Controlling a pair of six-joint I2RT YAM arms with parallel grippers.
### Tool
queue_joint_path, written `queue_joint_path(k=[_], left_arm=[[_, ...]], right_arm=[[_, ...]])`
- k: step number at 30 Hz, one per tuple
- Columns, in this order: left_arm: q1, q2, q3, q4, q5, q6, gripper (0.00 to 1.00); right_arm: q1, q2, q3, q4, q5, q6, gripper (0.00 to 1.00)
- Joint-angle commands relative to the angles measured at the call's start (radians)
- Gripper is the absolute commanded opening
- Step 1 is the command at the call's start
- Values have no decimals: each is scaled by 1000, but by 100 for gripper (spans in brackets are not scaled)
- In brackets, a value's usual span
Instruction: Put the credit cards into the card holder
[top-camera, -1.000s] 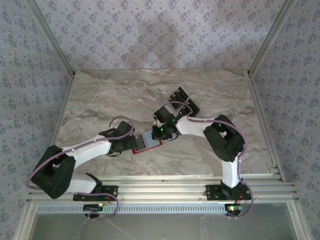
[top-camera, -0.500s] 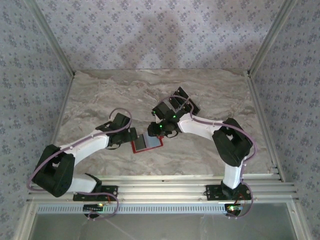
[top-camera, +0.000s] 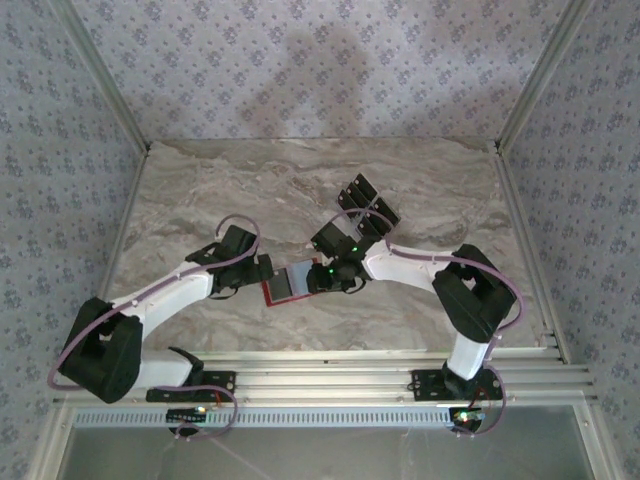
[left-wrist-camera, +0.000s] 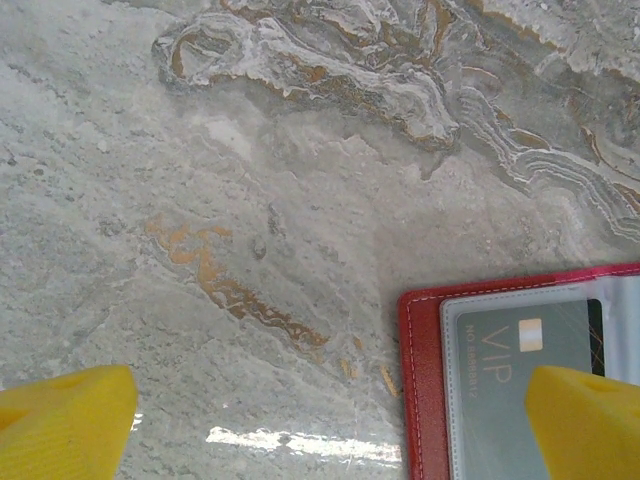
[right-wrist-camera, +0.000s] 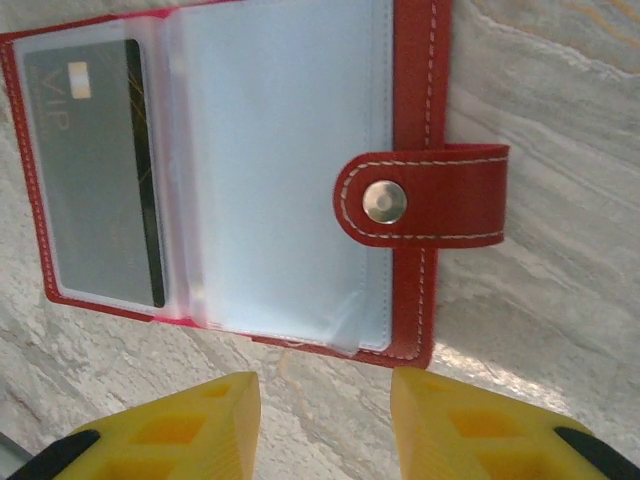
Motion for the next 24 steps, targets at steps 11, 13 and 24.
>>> queue_joint_path(k=[11,13,24], left_arm=[[5,-12,22,-13,3,13,100],[5,-12,23,-10,4,12,100],[6,1,20,1,8,8,100]], right_arm=[[9,45,-2,38,9,51,41],[9,52,-6,48,5,56,41],[4,77,12,69,-12,55,38]])
